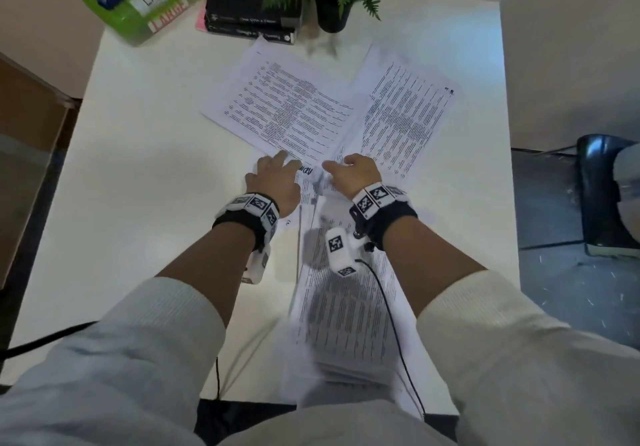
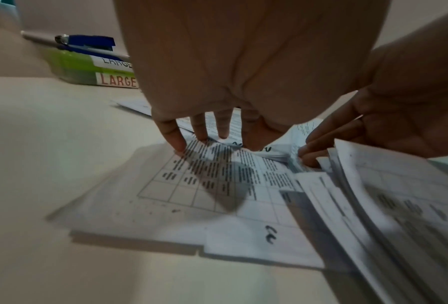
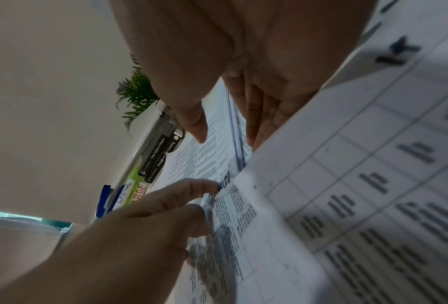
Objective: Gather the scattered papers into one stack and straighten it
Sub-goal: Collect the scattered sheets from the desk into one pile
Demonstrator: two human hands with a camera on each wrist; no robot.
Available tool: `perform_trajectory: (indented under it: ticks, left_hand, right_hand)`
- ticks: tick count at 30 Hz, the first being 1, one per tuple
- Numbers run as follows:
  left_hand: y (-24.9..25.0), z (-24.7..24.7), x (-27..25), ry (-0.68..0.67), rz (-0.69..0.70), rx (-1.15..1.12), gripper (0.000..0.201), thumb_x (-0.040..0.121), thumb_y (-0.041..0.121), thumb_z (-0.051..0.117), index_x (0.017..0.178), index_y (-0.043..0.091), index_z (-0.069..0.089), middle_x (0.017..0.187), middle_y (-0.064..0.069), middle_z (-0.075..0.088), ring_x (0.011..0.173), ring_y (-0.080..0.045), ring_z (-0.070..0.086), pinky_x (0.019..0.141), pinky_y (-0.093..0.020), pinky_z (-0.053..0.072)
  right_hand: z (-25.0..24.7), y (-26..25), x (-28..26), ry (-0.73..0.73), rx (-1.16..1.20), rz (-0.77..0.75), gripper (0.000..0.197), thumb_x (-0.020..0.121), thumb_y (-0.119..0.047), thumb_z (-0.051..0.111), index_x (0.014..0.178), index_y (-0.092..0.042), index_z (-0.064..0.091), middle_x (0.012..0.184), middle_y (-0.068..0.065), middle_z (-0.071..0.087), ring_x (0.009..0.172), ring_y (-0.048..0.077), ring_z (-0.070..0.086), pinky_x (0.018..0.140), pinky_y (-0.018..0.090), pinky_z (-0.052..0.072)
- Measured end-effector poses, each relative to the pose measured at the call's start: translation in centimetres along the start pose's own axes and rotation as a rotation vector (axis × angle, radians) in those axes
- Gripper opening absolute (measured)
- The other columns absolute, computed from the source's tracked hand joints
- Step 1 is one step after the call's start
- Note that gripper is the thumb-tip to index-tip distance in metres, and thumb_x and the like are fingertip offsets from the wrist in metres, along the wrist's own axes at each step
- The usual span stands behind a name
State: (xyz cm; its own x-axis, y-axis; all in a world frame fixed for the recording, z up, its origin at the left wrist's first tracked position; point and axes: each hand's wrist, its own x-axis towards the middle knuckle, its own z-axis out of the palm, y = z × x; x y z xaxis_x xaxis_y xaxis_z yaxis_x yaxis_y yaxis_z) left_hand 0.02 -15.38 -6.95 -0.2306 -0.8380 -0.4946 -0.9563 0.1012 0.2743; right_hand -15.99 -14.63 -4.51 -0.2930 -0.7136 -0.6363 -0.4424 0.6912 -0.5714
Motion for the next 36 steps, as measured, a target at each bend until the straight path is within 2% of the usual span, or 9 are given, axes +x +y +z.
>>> perform_trajectory:
  ticks: [7,11,15,19,22,24,26,29,36]
  left_hand:
    - [-0.1,-1.1,-0.1,0.053,-0.028,-0.161,0.054,0.09,0.013,0.047,0.142,0.03,0.041,0.149,0.004,0.041,0.137,-0.028,0.03,0.105,-0.049,0.025]
    - [-1.1,-2.4,-0.7,0.149,-0.044,-0.353,0.053,0.092,0.016,0.048,0.143,0.03,0.042,0.145,0.001,0.048,0.139,-0.028,0.03,0.108,-0.047,0.022]
    - [-2.3,-4.3,-1.0,0.39,0.001,-0.452,0.049,0.091,0.01,0.049,0.138,0.026,0.05,0.147,0.004,0.047,0.141,-0.02,0.032,0.109,-0.044,0.021]
    - [-2.0,-6.5,-1.2,0.443,0.096,-0.417,0.05,0.09,0.011,0.05,0.138,0.025,0.05,0.147,0.003,0.046,0.139,-0.02,0.036,0.109,-0.044,0.021]
    - [-0.7,-7.2,-1.4,0.423,0.176,-0.376,0.054,0.09,0.011,0.048,0.142,0.025,0.045,0.15,0.001,0.043,0.139,-0.022,0.037,0.111,-0.047,0.022]
    - [0.4,-7.3,-1.8,0.389,0.193,-0.365,0.058,0.091,0.009,0.046,0.146,0.027,0.04,0.154,0.0,0.037,0.143,-0.023,0.031,0.114,-0.048,0.019]
    - [1.2,-7.3,-2.0,0.341,0.166,-0.401,0.063,0.09,0.009,0.044,0.149,0.03,0.035,0.158,0.001,0.033,0.146,-0.023,0.026,0.118,-0.05,0.017]
    - [1.5,-6.5,-2.0,0.256,0.086,-0.515,0.07,0.084,0.018,0.039,0.152,0.033,0.03,0.16,0.002,0.028,0.148,-0.023,0.023,0.119,-0.054,0.016]
    - [2.8,-1.1,-4.0,0.036,0.008,-0.438,0.066,0.089,0.027,0.041,0.153,0.037,0.025,0.157,-0.002,0.036,0.144,-0.03,0.033,0.117,-0.055,0.024]
  right_hand:
    - [2.1,-3.1,1.4,0.119,0.178,0.091,0.065,0.082,-0.025,0.072,0.138,-0.008,0.043,0.136,0.012,0.055,0.117,0.027,0.058,0.093,0.032,0.049]
    - [2.3,-4.4,1.4,0.13,0.297,0.016,0.014,0.08,-0.003,0.055,0.091,-0.01,0.062,0.087,0.01,0.065,0.07,0.025,0.059,0.061,0.026,0.051]
    - [0.0,-3.6,1.0,0.189,0.449,-0.067,0.026,0.076,0.0,0.047,0.092,-0.014,0.061,0.1,0.018,0.068,0.092,0.037,0.069,0.075,0.065,0.055]
    - [-3.2,-3.5,-2.5,0.16,0.717,-0.058,0.037,0.092,0.008,0.04,0.09,-0.026,0.055,0.099,-0.001,0.058,0.088,0.024,0.062,0.071,0.049,0.061]
    - [-5.0,-2.4,-4.8,-0.004,0.834,-0.114,0.033,0.093,0.009,0.045,0.102,-0.022,0.05,0.12,0.007,0.051,0.096,0.029,0.059,0.068,0.046,0.06]
    - [-6.1,-1.4,-6.1,-0.157,0.784,-0.227,0.037,0.087,0.01,0.05,0.113,-0.016,0.054,0.124,0.014,0.058,0.099,0.036,0.064,0.06,0.041,0.058]
    - [-7.3,-0.3,-7.5,-0.301,0.694,-0.332,0.044,0.089,0.016,0.046,0.121,-0.013,0.056,0.085,0.008,0.071,0.068,0.024,0.068,0.049,0.033,0.053]
    - [-9.1,2.5,-9.0,-0.499,0.646,-0.404,0.038,0.09,0.016,0.043,0.119,-0.005,0.056,0.049,0.004,0.05,0.042,0.018,0.044,0.043,0.026,0.043]
    - [-11.7,11.1,-6.9,-0.303,-0.119,-0.208,0.01,0.086,-0.013,0.066,0.095,-0.01,0.064,0.08,0.009,0.068,0.067,0.027,0.058,0.054,0.026,0.041]
